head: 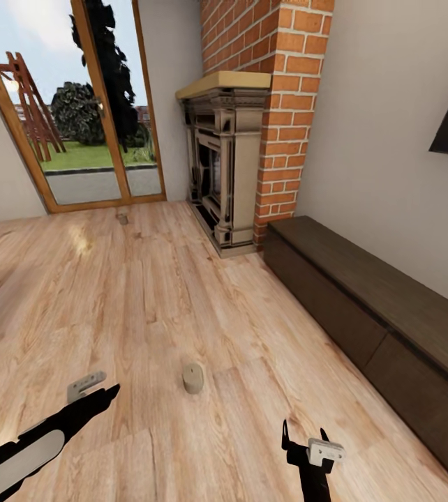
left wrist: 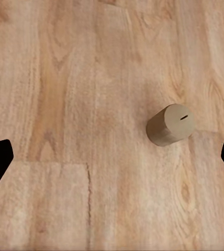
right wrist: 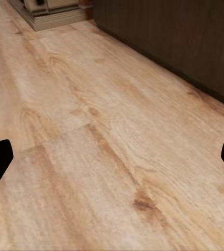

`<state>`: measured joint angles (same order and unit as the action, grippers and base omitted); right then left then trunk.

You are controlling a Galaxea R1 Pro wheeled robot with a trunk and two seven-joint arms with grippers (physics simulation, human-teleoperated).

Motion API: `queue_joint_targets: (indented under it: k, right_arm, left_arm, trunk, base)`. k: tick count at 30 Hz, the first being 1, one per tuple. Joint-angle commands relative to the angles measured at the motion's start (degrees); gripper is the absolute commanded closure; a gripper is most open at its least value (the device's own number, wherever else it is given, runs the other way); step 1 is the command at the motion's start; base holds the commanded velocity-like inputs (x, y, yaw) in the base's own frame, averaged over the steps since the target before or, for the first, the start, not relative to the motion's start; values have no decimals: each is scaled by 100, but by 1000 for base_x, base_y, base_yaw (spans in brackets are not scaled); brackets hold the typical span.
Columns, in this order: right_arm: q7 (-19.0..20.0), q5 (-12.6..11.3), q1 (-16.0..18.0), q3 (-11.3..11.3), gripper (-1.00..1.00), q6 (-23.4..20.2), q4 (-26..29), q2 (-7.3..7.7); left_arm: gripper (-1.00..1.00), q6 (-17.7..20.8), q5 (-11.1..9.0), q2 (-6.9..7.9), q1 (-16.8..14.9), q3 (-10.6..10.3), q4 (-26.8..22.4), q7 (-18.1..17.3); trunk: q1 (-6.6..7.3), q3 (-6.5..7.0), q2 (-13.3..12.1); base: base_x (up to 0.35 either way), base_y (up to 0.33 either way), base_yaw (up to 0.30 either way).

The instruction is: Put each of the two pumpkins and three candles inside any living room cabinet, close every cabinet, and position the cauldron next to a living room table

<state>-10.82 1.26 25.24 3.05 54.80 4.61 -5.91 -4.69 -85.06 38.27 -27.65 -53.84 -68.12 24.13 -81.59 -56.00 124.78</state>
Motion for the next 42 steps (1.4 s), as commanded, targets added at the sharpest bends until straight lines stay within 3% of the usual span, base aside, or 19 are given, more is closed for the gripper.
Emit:
queue_joint_targets:
  k: [1,19,29,36,39,41,42]
  right_arm:
    - [1,15,5,29,-100,28,-5,-4]
    - [-3,23,3,21,-100,241,-29,-30]
    - [-8,32,1,20,-100,250,-30,-33]
    - [-5,25,5,20,-100,243,-31,-20]
    - [-137,-121,20,118,-100,73,387,83]
    - [-212,-239,31,143,-100,-447,902,93]
    - [-241,-285,40,152,-100,-1148,1380,88]
  left_arm:
    - [-100,-49,-54,0,-12,-34,-8,21]
    - [-100,-42,-54,-26,-12,-39,63,21]
    - [-100,-46,-46,-168,-12,-36,206,14]
    - [-100,-41,-46,-188,-13,-36,212,13]
    - [-100,-44,-18,-188,-12,-38,206,10]
    - [-100,-42,-10,-208,-12,-42,205,6]
    - [-100,-42,-9,-259,-12,-40,207,5]
  trunk:
    - [1,4,2]
    - [1,164,2]
    - [1,222,2]
    - [1,223,2]
    - [1,223,2]
    - [1,223,2]
    - [1,223,2]
  base:
    - [0,0,0]
    - [0,0,67]
    - [0,2,206]
    - [13,271,147]
    - [137,95,1]
    - [33,22,0]
    - [15,10,0]
